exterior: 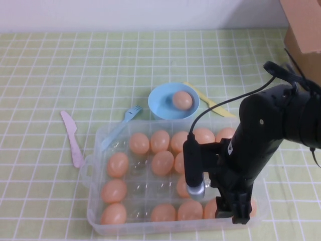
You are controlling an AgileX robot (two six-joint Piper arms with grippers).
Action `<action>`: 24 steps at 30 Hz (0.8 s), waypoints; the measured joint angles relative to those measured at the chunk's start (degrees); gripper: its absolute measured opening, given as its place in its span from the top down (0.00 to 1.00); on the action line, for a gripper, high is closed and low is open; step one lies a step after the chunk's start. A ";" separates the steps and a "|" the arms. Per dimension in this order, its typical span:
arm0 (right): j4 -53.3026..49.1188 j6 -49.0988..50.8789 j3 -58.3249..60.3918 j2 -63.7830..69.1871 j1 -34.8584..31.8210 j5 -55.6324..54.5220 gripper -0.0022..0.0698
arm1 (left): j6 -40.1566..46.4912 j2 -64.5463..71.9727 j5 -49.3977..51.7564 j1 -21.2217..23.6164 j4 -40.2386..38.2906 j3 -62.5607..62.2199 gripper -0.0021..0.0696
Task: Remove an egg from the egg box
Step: Pick up the egg from the plastic box
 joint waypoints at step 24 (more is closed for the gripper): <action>2.74 -1.65 0.00 4.30 0.00 -0.62 0.46 | 0.00 0.00 0.00 0.00 0.00 0.00 0.98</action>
